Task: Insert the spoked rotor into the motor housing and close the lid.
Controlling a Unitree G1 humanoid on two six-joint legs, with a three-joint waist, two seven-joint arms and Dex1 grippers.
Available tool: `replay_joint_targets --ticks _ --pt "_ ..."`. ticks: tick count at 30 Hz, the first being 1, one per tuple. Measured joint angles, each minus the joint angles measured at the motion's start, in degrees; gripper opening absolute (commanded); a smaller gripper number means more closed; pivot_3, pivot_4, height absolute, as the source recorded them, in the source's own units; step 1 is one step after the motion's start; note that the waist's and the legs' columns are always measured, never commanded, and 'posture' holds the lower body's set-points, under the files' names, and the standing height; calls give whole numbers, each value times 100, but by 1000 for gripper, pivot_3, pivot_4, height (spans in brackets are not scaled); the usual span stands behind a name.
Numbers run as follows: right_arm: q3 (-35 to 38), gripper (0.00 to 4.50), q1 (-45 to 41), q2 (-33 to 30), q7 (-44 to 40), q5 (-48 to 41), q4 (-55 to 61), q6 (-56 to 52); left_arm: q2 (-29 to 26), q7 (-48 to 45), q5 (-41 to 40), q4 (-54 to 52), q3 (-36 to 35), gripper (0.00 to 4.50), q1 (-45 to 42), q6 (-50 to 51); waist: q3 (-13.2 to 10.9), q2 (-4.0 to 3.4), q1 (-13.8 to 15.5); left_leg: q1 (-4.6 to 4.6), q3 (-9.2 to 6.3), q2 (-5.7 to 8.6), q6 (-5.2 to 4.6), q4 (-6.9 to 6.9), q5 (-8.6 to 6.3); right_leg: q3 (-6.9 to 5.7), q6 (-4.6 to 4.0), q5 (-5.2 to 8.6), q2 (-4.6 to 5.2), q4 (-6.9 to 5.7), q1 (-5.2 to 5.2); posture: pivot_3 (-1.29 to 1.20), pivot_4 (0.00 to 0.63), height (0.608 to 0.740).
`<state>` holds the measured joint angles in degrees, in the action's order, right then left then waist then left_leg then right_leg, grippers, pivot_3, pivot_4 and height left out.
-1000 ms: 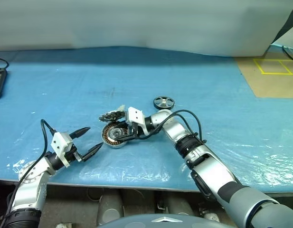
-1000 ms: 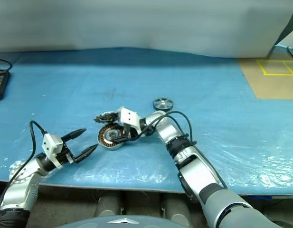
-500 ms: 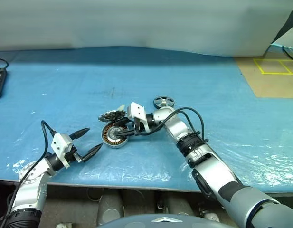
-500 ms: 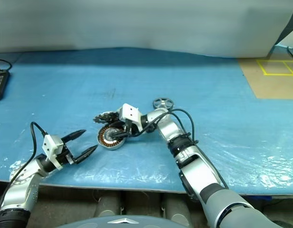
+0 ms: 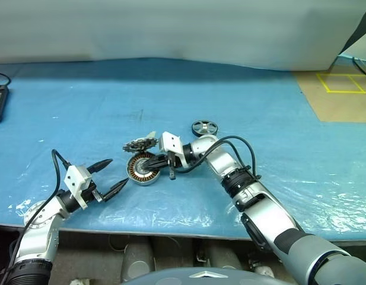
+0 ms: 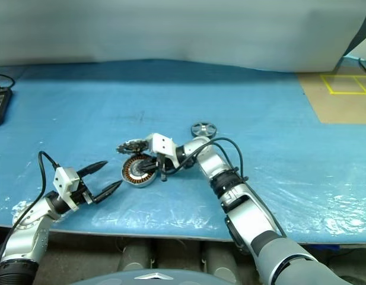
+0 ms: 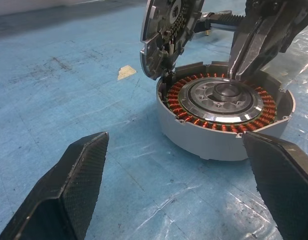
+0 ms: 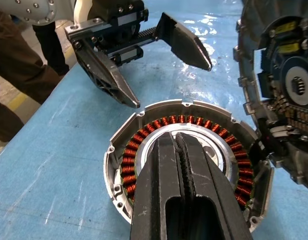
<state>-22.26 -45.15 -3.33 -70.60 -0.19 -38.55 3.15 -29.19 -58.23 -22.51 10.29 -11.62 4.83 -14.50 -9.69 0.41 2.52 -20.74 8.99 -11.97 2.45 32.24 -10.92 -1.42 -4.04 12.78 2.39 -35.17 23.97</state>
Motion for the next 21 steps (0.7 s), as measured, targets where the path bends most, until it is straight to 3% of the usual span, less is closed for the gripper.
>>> replay_joint_targets --ticks 21 --pt "-93 15 -218 147 323 242 -458 331 0 144 27 -33 41 4500 28 2 0 0 -2 2 3 -1 0 1 0 1 -1 0 0 -5 1 0 150 740"
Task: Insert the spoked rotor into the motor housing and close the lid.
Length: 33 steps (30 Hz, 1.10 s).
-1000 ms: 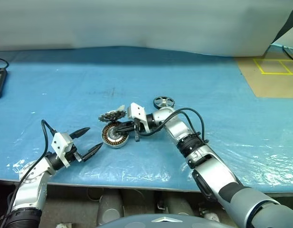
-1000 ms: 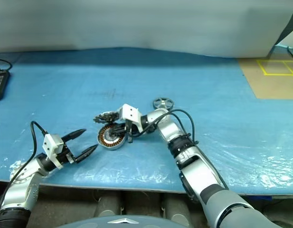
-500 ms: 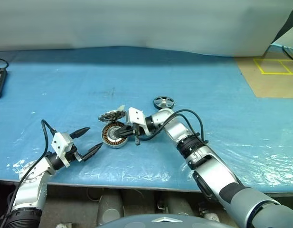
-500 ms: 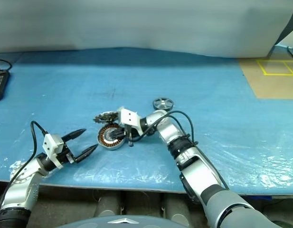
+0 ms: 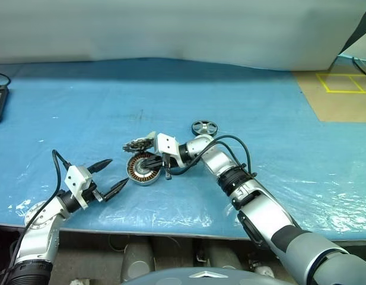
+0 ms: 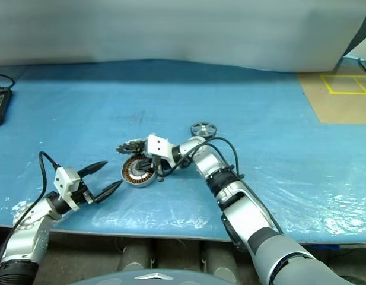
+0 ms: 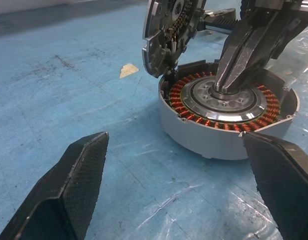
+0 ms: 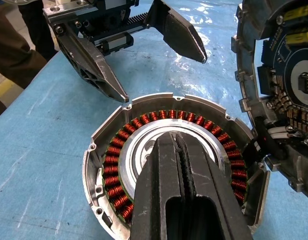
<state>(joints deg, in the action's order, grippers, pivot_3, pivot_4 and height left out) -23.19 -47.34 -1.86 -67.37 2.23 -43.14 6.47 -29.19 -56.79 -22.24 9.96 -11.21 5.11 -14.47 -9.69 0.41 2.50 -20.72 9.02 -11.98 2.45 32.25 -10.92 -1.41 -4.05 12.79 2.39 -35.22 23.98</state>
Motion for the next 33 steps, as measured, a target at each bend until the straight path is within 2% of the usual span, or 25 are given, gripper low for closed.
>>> replay_joint_targets --ticks 11,33 --pt "225 15 -3 -132 -34 -121 322 -217 0 21 0 -59 38 4500 10 27 0 0 1 0 0 0 0 1 0 0 0 0 0 -2 1 0 150 740" --pt "-19 15 59 -17 67 121 51 -152 -1 104 -1 -166 42 4500 63 118 0 0 0 3 3 0 0 2 0 2 -2 1 1 -9 3 0 150 740"
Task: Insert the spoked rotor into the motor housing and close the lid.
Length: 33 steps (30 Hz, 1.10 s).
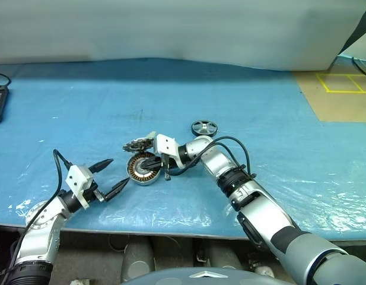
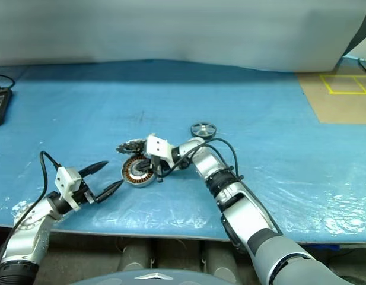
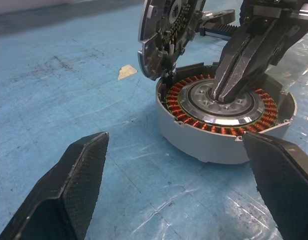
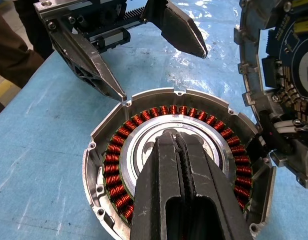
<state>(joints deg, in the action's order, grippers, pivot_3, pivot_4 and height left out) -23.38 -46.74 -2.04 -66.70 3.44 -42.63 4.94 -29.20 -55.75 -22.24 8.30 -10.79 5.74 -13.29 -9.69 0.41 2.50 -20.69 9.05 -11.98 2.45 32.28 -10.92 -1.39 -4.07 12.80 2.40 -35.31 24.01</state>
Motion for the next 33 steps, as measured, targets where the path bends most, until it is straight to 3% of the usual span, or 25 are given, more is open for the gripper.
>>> replay_joint_targets --ticks 7,20,33 --pt "-104 15 30 -110 -163 43 187 10 0 -2 0 0 0 4500 -2 0 0 0 2 2 1 1 0 1 0 1 0 0 1 -1 -1 0 150 740" --pt "246 15 281 -437 -591 -636 1381 -939 0 -113 -48 27 0 4500 -98 30 0 0 3 1 2 0 0 0 0 1 0 0 0 -1 1 0 150 740" --pt "137 15 15 47 -97 -335 140 -372 2 -158 -57 47 -7 4500 -52 13 0 0 -2 -2 3 0 0 0 0 1 -1 0 1 0 4 0 150 740"
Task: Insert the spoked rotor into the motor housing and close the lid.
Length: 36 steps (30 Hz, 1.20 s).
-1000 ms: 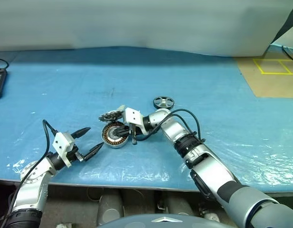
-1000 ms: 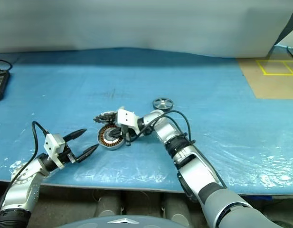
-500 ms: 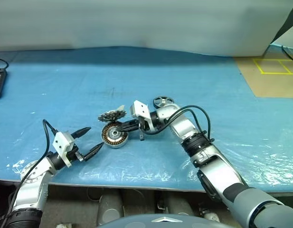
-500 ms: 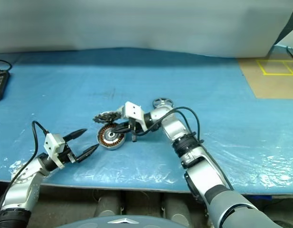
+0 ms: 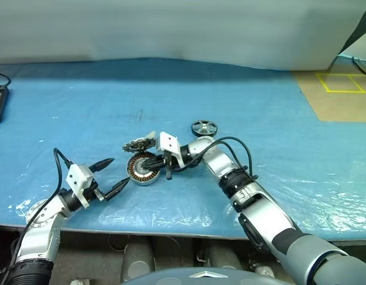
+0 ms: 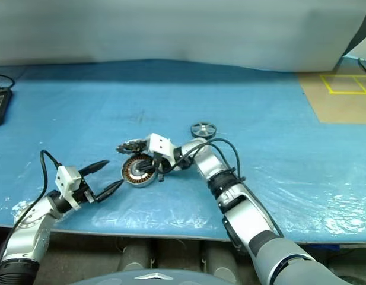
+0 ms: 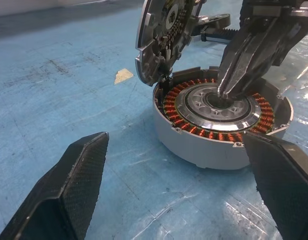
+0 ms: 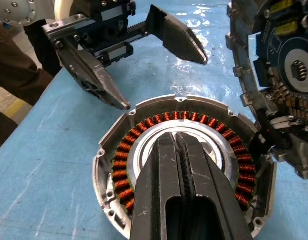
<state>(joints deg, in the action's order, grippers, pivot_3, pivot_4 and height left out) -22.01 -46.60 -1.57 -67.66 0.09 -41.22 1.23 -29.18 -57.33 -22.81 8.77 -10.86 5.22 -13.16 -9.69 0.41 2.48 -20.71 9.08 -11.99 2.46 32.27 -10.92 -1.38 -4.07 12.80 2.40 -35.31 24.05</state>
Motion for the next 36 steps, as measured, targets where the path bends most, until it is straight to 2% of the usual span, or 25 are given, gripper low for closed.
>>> replay_joint_targets --ticks 12,20,27,36 --pt "-26 15 -260 92 254 297 -549 346 25 6 1 28 0 4500 47 -17 0 0 0 0 1 0 0 0 0 0 0 0 0 -1 0 0 150 740" --pt "-154 15 -295 56 277 494 -477 435 32 18 1 28 0 4500 57 -17 0 0 2 4 2 0 0 1 0 1 0 0 0 -3 -1 0 150 740" --pt "-107 15 40 -71 -32 278 62 176 32 26 -3 23 0 4500 61 -9 0 0 4 3 2 0 0 1 0 2 0 0 0 -3 -1 0 150 740" --pt "281 15 571 -839 -324 -442 1918 -1106 35 -63 -184 -81 0 4500 90 106 0 1 25 3 2 2 0 1 0 2 0 0 0 -2 -1 0 150 740"
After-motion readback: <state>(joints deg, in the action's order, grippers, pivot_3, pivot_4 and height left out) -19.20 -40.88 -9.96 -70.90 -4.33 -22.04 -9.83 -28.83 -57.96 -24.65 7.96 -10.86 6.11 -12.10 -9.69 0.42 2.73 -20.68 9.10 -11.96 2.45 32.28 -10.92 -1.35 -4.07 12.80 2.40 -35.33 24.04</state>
